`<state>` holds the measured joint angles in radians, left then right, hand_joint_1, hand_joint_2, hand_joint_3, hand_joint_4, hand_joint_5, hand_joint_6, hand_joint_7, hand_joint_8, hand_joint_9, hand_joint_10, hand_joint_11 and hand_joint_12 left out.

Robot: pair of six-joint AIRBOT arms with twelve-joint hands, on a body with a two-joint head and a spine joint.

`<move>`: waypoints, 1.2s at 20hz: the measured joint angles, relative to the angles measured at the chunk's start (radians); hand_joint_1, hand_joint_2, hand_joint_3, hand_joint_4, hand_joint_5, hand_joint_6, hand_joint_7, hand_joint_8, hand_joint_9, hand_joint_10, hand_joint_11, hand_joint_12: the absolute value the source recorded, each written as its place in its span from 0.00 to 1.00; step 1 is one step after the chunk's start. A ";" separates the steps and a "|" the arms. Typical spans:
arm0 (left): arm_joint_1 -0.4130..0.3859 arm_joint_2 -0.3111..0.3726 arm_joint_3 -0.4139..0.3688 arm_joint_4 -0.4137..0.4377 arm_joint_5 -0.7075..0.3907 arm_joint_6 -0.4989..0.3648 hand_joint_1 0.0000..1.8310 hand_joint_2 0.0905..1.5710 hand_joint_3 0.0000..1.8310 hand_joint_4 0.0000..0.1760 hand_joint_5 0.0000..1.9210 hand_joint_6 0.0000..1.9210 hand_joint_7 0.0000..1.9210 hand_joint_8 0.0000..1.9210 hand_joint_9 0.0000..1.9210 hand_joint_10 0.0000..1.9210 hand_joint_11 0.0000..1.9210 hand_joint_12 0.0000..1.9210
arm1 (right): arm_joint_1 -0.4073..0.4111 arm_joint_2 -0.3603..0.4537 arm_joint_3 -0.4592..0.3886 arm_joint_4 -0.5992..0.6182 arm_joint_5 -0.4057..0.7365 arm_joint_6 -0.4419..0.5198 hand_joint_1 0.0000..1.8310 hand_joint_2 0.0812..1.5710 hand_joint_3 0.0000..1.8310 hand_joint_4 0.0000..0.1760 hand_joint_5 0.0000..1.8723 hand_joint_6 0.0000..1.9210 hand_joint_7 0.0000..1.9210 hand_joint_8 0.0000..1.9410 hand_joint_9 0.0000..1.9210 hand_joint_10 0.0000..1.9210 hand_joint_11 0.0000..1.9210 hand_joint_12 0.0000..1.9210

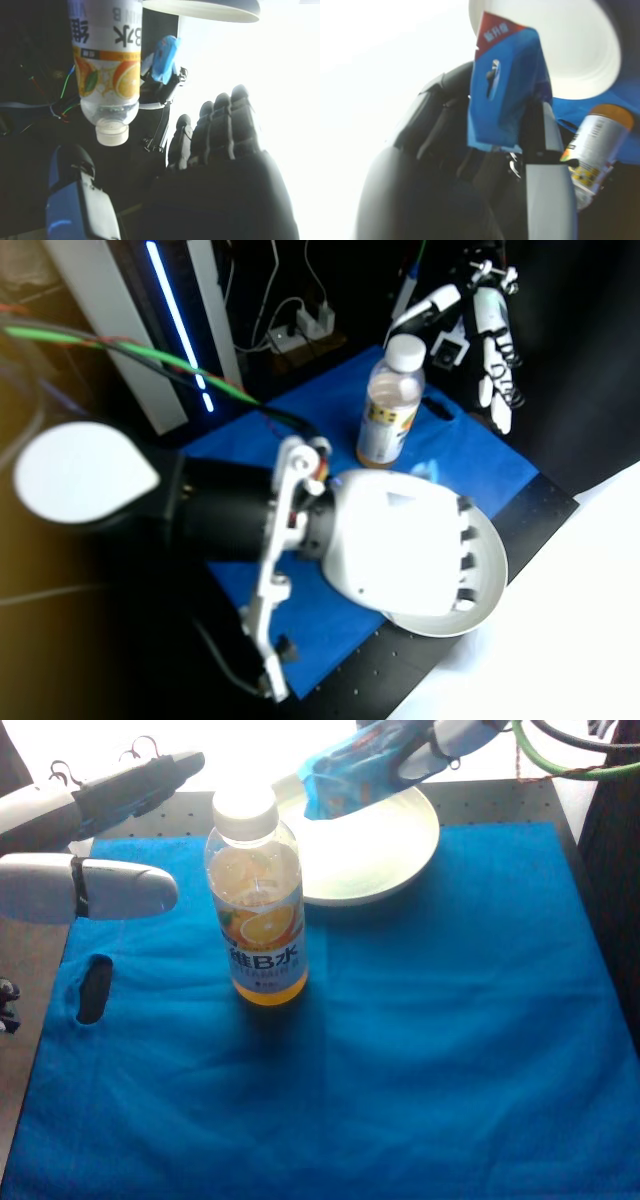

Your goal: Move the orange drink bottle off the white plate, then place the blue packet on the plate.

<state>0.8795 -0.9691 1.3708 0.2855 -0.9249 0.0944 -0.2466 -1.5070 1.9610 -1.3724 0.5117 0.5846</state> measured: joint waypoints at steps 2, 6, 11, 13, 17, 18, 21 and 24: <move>-0.004 0.000 -0.001 0.005 -0.001 0.000 0.21 0.50 0.00 1.00 0.00 0.00 0.00 0.00 0.00 0.00 0.00 0.00 | -0.002 -0.020 0.014 0.009 0.002 0.000 0.75 0.71 0.00 0.00 0.48 0.55 0.48 0.48 0.46 0.69 0.33 0.61; -0.004 0.000 -0.008 -0.001 -0.019 -0.001 0.20 0.48 0.00 1.00 0.00 0.00 0.00 0.00 0.00 0.00 0.00 0.00 | -0.045 -0.065 0.057 0.081 -0.015 -0.003 0.66 0.74 0.00 0.00 0.44 0.59 0.47 0.63 0.49 0.37 0.36 0.71; -0.010 0.000 -0.012 -0.008 -0.024 0.000 0.21 0.49 0.00 1.00 0.00 0.00 0.00 0.00 0.00 0.00 0.00 0.00 | -0.089 -0.119 0.101 0.140 -0.023 -0.004 0.67 0.71 0.00 0.00 0.47 0.53 0.52 0.57 0.51 0.46 0.42 0.74; -0.012 0.000 -0.015 -0.008 -0.022 0.000 0.25 0.48 0.00 1.00 0.00 0.00 0.00 0.00 0.00 0.00 0.00 0.00 | -0.108 -0.143 0.127 0.166 -0.021 -0.004 0.65 0.74 0.00 0.06 0.44 0.61 0.45 0.63 0.45 0.44 0.38 0.73; -0.014 0.002 -0.016 -0.008 -0.028 0.000 0.26 0.47 0.00 1.00 0.00 0.00 0.00 0.00 0.00 0.00 0.00 0.00 | -0.146 -0.164 0.153 0.178 -0.029 0.000 0.64 0.77 0.00 0.00 0.40 0.65 0.41 0.73 0.39 0.51 0.31 0.80; -0.016 0.002 -0.016 -0.010 -0.030 0.000 0.27 0.46 0.00 1.00 0.00 0.00 0.00 0.00 0.00 0.00 0.00 0.00 | -0.146 -0.164 0.153 0.185 -0.031 0.000 0.63 0.79 0.00 0.00 0.38 0.66 0.39 0.76 0.36 0.55 0.29 0.83; -0.016 0.010 -0.026 -0.009 -0.043 0.000 0.27 0.48 0.00 1.00 0.00 0.00 0.00 0.00 0.00 0.00 0.00 0.00 | -0.146 -0.164 0.159 0.201 -0.034 0.001 0.65 0.77 0.00 0.00 0.41 0.60 0.42 0.74 0.36 0.60 0.29 0.84; -0.016 0.013 -0.026 -0.017 -0.044 0.000 0.26 0.47 0.00 1.00 0.00 0.00 0.00 0.00 0.00 0.00 0.00 0.00 | -0.146 -0.165 0.159 0.200 -0.034 0.000 0.65 0.76 0.00 0.00 0.40 0.62 0.45 0.69 0.36 0.51 0.25 0.78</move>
<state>0.8631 -0.9565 1.3453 0.2687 -0.9688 0.0940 -0.3923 -1.6718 2.1197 -1.1728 0.4774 0.5850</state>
